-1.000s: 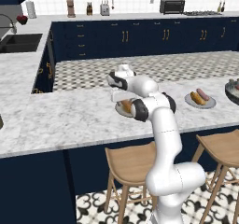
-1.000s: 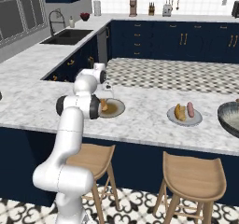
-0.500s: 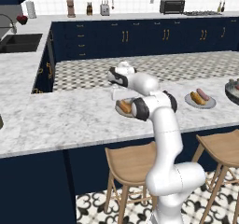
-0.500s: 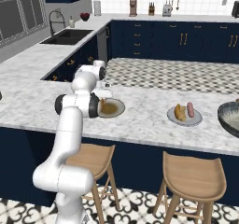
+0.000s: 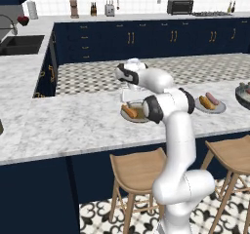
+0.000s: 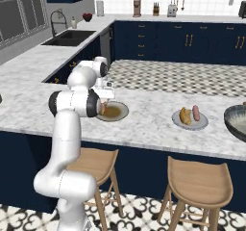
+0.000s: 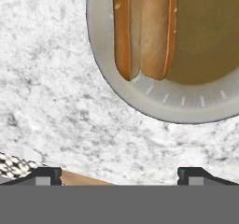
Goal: Place one bun and one sausage from the bowl on each plate.
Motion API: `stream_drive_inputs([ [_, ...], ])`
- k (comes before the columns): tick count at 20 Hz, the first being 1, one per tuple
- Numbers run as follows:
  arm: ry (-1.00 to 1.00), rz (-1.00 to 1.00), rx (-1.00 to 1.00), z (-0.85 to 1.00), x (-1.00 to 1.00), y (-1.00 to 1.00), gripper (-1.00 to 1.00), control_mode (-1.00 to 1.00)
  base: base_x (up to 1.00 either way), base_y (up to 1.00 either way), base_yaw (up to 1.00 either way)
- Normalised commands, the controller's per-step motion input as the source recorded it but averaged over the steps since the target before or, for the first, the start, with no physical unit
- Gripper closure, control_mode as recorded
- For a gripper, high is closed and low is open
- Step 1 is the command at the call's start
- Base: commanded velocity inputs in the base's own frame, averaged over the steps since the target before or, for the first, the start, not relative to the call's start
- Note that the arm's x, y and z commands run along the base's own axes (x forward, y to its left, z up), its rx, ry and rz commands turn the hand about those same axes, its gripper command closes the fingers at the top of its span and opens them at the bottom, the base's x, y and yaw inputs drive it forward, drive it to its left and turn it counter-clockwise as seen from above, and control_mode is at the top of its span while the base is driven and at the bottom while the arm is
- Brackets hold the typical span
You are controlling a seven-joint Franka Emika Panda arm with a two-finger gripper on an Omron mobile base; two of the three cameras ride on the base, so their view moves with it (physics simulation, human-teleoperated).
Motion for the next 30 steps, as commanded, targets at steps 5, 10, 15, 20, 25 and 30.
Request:
stream_drive_inputs([
  [5,-0.13,0.00,0.00,0.44,-1.00,-0.13,-1.00,-1.00,0.00,0.00,0.00],
  [10,-0.18,0.00,0.00,0.76,-1.00,-0.06,-1.00,-1.00,0.00,0.00,0.00],
  [15,-0.24,0.00,0.00,0.84,-1.00,-0.08,-1.00,-1.00,0.00,0.00,0.00],
  [20,-0.25,-0.02,-0.03,0.21,-1.00,-0.01,-1.00,-1.00,0.00,0.00,0.00],
  [25,-0.17,-0.13,0.00,-0.06,-0.82,-0.12,-1.00,-1.00,0.00,0.00,0.00],
  [30,-0.02,-0.02,0.02,-0.29,-0.24,-0.35,-1.00,-1.00,0.00,0.00,0.00],
])
